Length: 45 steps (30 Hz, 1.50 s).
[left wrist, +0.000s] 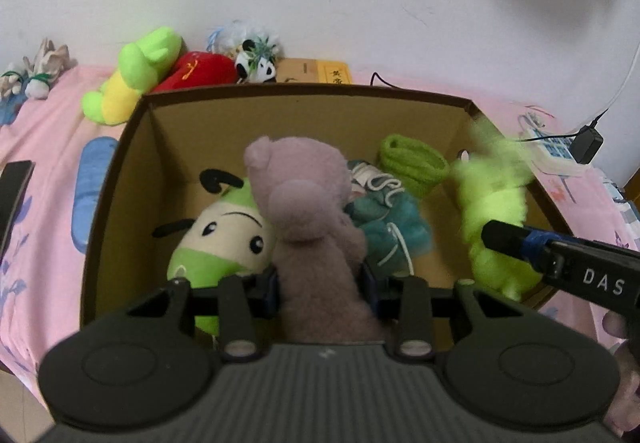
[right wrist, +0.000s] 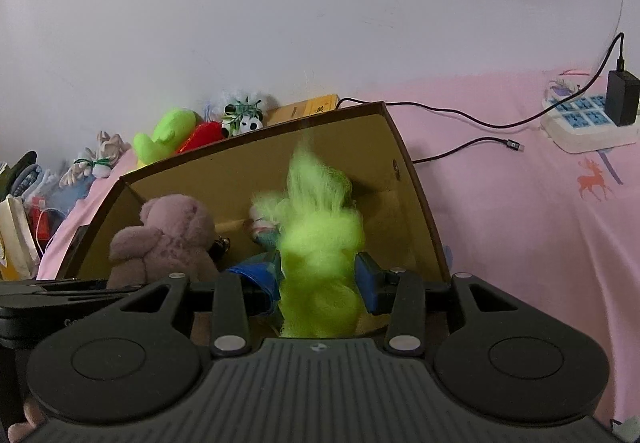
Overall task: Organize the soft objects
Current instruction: 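Lower the teddy bear and mesh cloth into the box and open both grippers, then withdraw both grippers from the box toward the white bag and yellow towel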
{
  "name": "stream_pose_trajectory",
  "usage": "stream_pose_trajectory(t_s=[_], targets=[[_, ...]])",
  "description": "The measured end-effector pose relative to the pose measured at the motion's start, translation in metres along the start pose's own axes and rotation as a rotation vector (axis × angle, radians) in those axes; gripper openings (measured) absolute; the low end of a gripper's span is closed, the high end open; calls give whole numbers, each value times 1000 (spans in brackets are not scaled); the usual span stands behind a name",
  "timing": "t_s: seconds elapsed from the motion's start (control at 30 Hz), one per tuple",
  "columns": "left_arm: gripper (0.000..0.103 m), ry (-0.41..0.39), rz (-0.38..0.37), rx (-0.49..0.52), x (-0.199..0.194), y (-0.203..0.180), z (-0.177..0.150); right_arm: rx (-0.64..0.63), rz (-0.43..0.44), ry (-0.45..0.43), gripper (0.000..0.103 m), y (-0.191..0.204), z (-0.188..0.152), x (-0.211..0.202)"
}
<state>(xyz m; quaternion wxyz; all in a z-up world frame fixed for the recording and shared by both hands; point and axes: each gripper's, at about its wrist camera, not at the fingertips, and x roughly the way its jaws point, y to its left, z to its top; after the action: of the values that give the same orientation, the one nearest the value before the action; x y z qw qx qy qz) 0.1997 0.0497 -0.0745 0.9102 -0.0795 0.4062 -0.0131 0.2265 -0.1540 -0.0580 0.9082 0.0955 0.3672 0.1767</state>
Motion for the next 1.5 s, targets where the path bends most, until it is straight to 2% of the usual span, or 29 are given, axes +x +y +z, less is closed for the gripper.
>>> stream_pose_trajectory(t_s=[0.23, 0.37, 0.43, 0.57, 0.9, 1.13, 1.33, 1.5], targets=[[40, -10, 8, 12, -5, -3, -3, 24, -17, -14, 24, 0, -2, -4], [41, -36, -25, 33, -14, -7, -6, 70, 1, -23, 24, -3, -5, -10], [49, -56, -25, 53, -19, -12, -8, 91, 9, -28, 24, -4, -7, -13], [51, -66, -22, 52, -26, -14, -7, 83, 14, -58, 24, 0, -10, -24], [59, -58, 48, 61, -48, -15, -14, 50, -12, -146, 24, 16, -29, -54], [60, -80, 87, 71, -71, -16, -21, 51, 4, -193, 25, 20, -42, -76], [63, -100, 128, 97, -90, -19, -30, 75, 11, -196, 25, 20, -50, -91], [65, -104, 134, 110, -101, -19, -39, 75, -4, -167, 25, 22, -60, -98]])
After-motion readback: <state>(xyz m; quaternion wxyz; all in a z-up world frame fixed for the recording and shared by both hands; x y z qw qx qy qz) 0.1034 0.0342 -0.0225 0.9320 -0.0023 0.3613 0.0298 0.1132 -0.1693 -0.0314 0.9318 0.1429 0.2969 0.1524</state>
